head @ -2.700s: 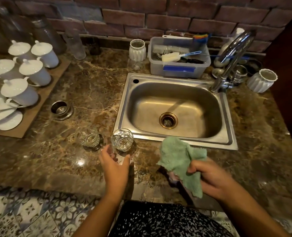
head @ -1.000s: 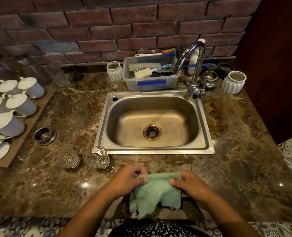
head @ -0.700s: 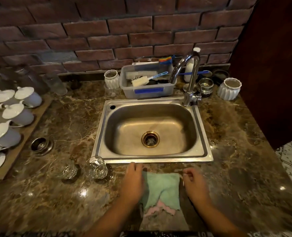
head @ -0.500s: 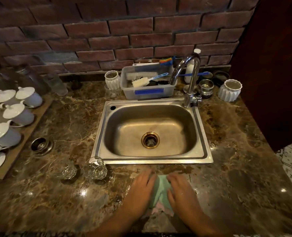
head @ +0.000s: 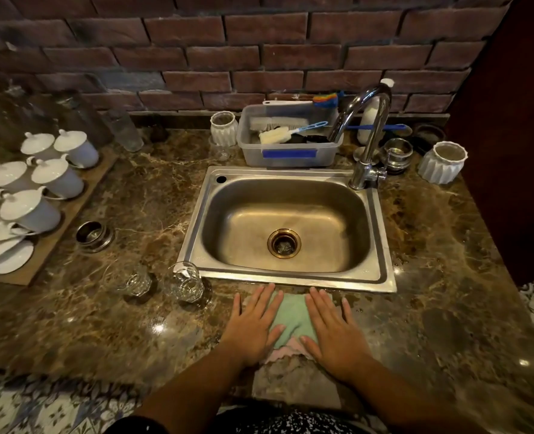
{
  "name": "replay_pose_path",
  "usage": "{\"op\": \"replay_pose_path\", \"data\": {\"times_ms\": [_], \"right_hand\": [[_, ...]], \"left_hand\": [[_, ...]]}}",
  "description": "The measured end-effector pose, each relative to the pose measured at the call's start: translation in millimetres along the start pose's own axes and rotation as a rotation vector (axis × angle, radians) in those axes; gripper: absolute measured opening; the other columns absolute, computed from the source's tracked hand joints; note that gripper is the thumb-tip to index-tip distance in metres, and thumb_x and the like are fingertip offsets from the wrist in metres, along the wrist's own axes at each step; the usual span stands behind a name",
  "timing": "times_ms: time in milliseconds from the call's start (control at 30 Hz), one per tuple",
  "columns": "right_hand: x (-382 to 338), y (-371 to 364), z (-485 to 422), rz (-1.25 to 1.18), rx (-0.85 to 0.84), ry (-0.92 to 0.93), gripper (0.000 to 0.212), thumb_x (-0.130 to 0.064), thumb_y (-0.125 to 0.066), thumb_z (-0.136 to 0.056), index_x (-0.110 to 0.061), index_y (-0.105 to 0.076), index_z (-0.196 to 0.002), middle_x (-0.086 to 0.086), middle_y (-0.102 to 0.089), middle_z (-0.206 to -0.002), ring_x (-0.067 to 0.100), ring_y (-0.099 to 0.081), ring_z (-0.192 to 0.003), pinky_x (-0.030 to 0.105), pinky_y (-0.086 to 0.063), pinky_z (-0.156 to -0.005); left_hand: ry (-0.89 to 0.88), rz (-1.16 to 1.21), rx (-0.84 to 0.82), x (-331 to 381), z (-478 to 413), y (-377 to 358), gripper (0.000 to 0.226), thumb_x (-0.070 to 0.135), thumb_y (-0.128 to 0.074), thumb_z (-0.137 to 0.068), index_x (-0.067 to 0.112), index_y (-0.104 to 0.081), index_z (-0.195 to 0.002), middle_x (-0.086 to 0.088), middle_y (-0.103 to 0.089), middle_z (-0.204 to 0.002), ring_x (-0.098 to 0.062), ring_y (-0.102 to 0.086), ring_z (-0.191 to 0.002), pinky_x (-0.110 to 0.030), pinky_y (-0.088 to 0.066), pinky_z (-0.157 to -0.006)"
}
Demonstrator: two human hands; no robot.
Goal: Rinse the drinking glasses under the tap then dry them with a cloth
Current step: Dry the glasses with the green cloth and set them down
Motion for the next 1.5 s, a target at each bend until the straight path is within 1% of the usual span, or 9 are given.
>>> {"op": "replay_pose_path", "data": {"times_ms": [167,267,367,567,767,933,1067,1233,1500], "right_hand": [[-5,19,-2,-0.064,0.029,0.006,0.078,-0.058,-0.04,-0.092,-0.016,-0.026,-0.156,0.005,-0.024,-0.164,0.023,-0.024,-0.151,0.048,-0.014,-0.122],[-12,38,-5,-0.242,0.02,0.021,0.052,-0.037,-0.048,-0.098,-0.019,-0.044,-0.147,0.003,-0.036,-0.158,0.022,-0.032,-0.146,0.035,-0.026,-0.119],[-24,76,-14,-0.293,0.113,0.01,0.029,-0.031,-0.047,-0.099,-0.024,-0.066,-0.119,-0.003,-0.067,-0.122,0.016,-0.062,-0.113,0.028,-0.048,-0.093],[-100,120,-47,-0.332,0.106,0.036,0.034,-0.037,-0.056,-0.095,-0.029,-0.059,-0.128,-0.007,-0.068,-0.122,0.014,-0.063,-0.109,0.03,-0.052,-0.089],[-190,137,-78,-0.296,0.168,0.0,0.048,-0.042,-0.058,-0.091,-0.028,-0.051,-0.137,-0.005,-0.059,-0.134,0.017,-0.057,-0.12,0.034,-0.05,-0.095],[-247,141,-100,-0.262,0.132,-0.019,0.076,-0.048,-0.064,-0.087,-0.029,-0.027,-0.151,0.003,-0.032,-0.155,0.022,-0.033,-0.142,0.039,-0.04,-0.112],[-273,134,-114,-0.221,0.059,-0.043,0.092,-0.051,-0.068,-0.083,-0.035,-0.013,-0.155,0.01,-0.013,-0.163,0.029,-0.017,-0.15,0.041,-0.033,-0.117],[-283,109,-131,-0.122,-0.059,-0.077,0.107,-0.052,-0.074,-0.079,-0.036,-0.001,-0.156,0.007,0.008,-0.167,0.036,0.003,-0.153,0.051,-0.029,-0.118],[-278,95,-142,-0.112,-0.017,-0.055,0.07,-0.034,-0.071,-0.085,-0.032,-0.031,-0.143,0.009,-0.034,-0.143,0.032,-0.035,-0.132,0.041,-0.049,-0.099]], "left_hand": [[0.018,0.047,-0.088,7,2,17,0.07,0.049,-0.034,-0.103,0.027,-0.001,-0.161,0.0,0.006,-0.17,-0.021,0.007,-0.157,-0.062,-0.008,-0.123],[-0.01,0.256,-0.019,10,10,43,0.06,0.029,-0.051,-0.1,0.021,-0.03,-0.155,-0.006,-0.029,-0.162,-0.025,-0.027,-0.149,-0.045,-0.026,-0.122],[-0.022,0.413,0.074,-1,29,69,0.042,0.03,-0.05,-0.1,0.022,-0.048,-0.142,-0.002,-0.052,-0.142,-0.019,-0.051,-0.129,-0.036,-0.043,-0.109],[-0.069,0.343,0.313,-55,62,135,0.035,0.041,-0.049,-0.097,0.019,-0.063,-0.12,-0.004,-0.069,-0.109,-0.022,-0.063,-0.1,-0.038,-0.052,-0.086],[-0.138,0.307,0.51,-153,93,178,0.031,0.038,-0.057,-0.094,0.017,-0.063,-0.117,-0.002,-0.067,-0.106,-0.021,-0.061,-0.1,-0.034,-0.049,-0.086],[-0.04,0.147,0.353,-224,96,175,0.06,0.051,-0.058,-0.09,0.026,-0.041,-0.142,-0.003,-0.044,-0.137,-0.025,-0.042,-0.126,-0.042,-0.045,-0.102],[0.038,0.086,0.206,-256,100,163,0.083,0.052,-0.064,-0.088,0.037,-0.017,-0.155,-0.008,-0.014,-0.163,-0.033,-0.01,-0.152,-0.052,-0.028,-0.119],[0.105,0.103,-0.024,-273,92,125,0.102,0.049,-0.072,-0.086,0.05,0.004,-0.155,0.0,0.02,-0.168,-0.04,0.013,-0.153,-0.062,-0.023,-0.119],[0.162,0.068,0.021,-279,83,117,0.064,0.012,-0.061,-0.094,0.031,-0.033,-0.148,-0.013,-0.024,-0.157,-0.039,-0.022,-0.144,-0.049,-0.038,-0.113]]}}
Point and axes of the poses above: each hand's wrist, its own z-axis away from the middle knuckle, its own y-axis out of the back of the hand, x = y × z, the point moved 9 cm from there along -z, towards the middle knuckle
